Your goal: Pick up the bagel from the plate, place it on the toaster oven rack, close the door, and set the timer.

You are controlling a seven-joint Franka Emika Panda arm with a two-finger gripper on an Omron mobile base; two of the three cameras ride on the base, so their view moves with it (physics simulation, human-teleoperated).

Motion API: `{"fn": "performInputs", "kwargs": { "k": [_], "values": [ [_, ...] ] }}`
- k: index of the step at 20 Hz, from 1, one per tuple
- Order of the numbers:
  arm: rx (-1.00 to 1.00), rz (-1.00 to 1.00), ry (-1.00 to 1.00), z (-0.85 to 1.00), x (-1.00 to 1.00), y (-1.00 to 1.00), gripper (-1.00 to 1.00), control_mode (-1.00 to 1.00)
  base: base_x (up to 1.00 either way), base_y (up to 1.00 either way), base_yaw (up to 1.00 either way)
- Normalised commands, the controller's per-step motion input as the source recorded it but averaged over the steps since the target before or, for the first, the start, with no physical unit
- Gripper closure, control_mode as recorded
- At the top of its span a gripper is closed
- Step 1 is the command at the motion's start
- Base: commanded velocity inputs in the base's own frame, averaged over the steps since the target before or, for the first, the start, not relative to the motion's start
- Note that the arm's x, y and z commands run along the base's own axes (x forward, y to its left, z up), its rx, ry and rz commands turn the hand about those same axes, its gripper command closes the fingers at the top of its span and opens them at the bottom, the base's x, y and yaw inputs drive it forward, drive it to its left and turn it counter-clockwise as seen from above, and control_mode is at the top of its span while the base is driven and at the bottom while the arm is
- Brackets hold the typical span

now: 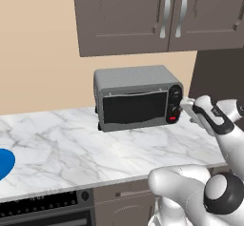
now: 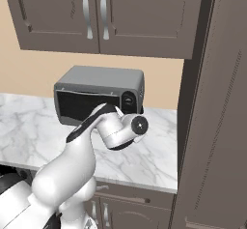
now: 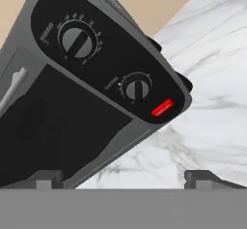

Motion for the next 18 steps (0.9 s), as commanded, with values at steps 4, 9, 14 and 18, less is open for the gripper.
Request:
{"fn": "performInputs", "kwargs": {
  "k": [4, 9, 14, 18],
  "values": [
    [0.07, -0.02, -0.03, 0.00, 0.26, 0.05, -1.00, -1.00, 0.00, 0.00, 0.00],
    [0.01, -0.04, -0.01, 0.00, 0.23, 0.09, -1.00, -1.00, 0.00, 0.00, 0.00],
    [0.00, -0.04, -0.01, -0.08, 0.18, 0.05, -1.00, -1.00, 0.00, 0.00, 0.00],
    [0.00, -0.02, -0.03, -0.12, 0.18, 0.00, -1.00, -1.00, 0.00, 0.00, 0.00]
  ]
}}
